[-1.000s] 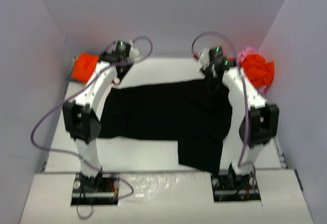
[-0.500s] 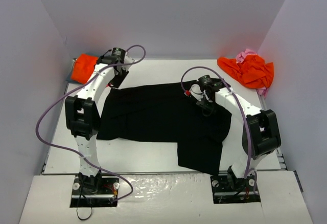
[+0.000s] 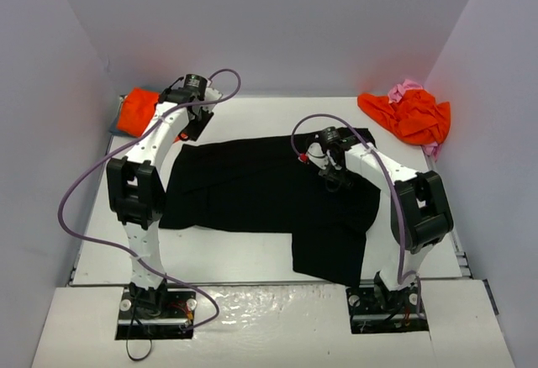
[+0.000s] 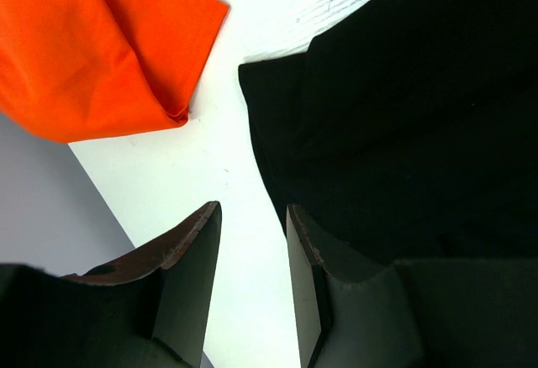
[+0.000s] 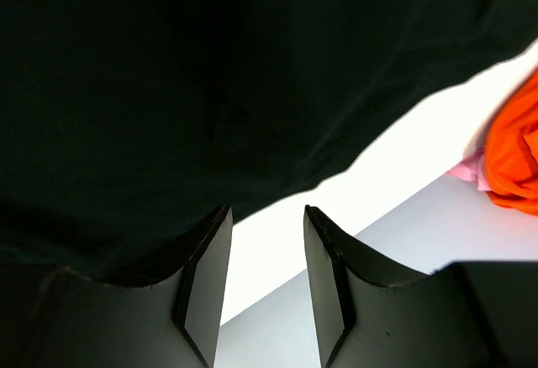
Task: Fold and stack the t-shirts
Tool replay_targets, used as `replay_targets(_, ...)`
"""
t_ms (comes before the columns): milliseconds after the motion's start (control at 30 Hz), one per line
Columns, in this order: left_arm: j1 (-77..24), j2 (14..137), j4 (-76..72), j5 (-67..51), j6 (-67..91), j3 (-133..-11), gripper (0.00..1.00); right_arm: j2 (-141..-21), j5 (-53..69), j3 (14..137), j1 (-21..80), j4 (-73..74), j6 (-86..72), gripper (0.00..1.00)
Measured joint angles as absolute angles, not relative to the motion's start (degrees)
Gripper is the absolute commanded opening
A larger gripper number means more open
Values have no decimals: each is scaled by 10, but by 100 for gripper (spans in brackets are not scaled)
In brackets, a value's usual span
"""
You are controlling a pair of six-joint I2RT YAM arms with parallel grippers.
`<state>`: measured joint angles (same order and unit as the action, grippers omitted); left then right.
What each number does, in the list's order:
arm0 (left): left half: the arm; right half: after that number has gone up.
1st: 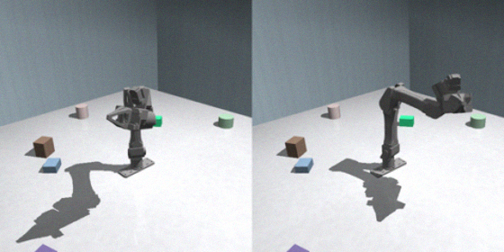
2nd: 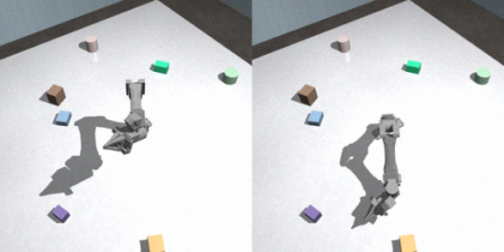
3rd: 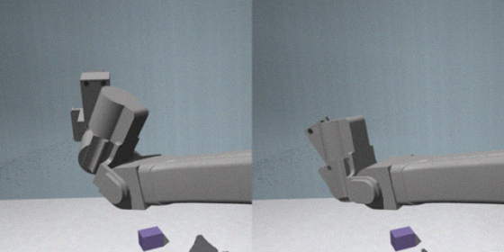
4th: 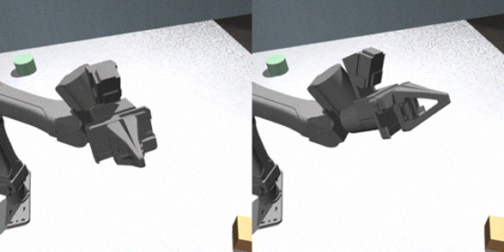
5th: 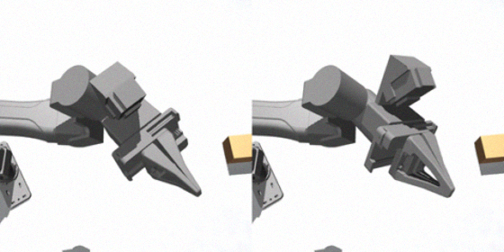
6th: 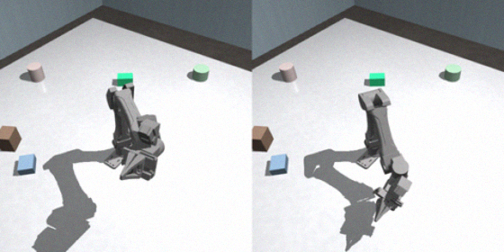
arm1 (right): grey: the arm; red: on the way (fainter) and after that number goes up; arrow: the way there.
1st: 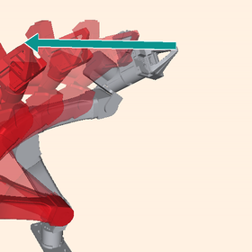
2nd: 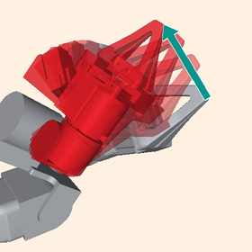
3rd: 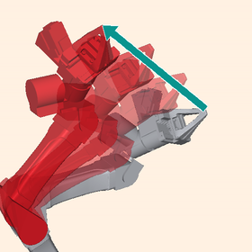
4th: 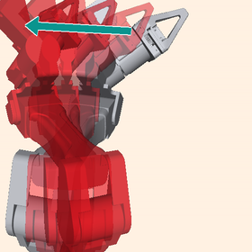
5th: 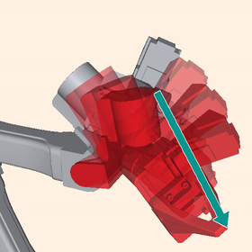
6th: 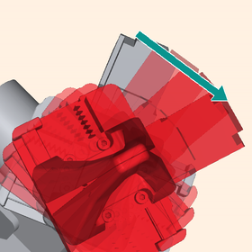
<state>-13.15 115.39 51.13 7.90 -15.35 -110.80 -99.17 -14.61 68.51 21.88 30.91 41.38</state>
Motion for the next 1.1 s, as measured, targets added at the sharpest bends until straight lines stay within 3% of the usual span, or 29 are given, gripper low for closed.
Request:
replay_targets(700,-131,1154,510,83,-154,-1091,34,-1090,-176,704,222,270,401,35)
replay_targets(1100,-131,1154,509,88,-156,-1090,34,-1088,-208,716,222,248,389,38)
